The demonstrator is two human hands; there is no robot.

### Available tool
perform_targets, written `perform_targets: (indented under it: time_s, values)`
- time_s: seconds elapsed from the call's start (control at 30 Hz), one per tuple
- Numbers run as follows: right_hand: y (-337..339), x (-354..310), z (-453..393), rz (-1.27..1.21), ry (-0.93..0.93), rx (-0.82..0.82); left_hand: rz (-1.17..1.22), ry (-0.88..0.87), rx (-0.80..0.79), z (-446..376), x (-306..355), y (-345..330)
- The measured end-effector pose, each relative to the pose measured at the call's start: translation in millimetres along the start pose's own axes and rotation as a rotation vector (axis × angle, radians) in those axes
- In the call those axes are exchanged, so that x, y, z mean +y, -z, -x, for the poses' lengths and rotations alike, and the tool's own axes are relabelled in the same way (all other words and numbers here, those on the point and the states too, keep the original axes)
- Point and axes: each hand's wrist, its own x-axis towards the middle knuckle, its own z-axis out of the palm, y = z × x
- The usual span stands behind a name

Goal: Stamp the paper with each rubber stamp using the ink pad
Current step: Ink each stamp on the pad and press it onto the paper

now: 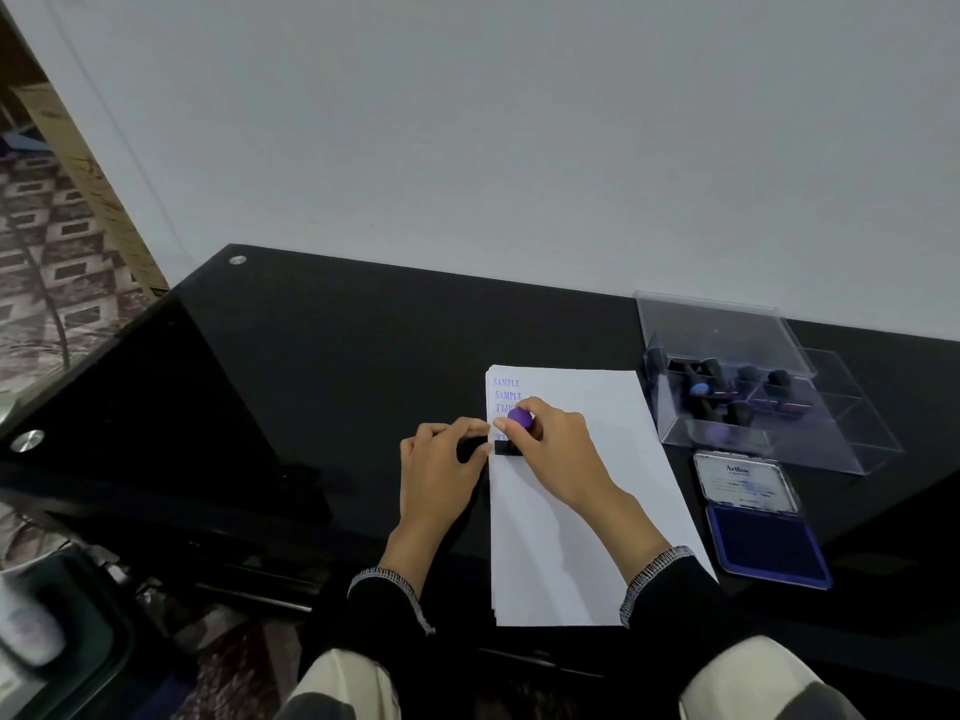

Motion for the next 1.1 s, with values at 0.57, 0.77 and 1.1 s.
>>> perform_targets:
  time_s: [0.57, 0.77, 1.1]
  values:
    - [-5, 1, 1, 0.058, 0.003, -0.003, 0.008, 0.012, 0.016, 0, 2, 0]
    - [-7, 1, 2, 0.081, 0.019, 0.010, 0.004, -0.002, 0.016, 1, 1, 0]
    - [-11, 4, 4, 0.010, -0.001, 0.059, -0.067, -0.137, -0.350, -9, -11, 17]
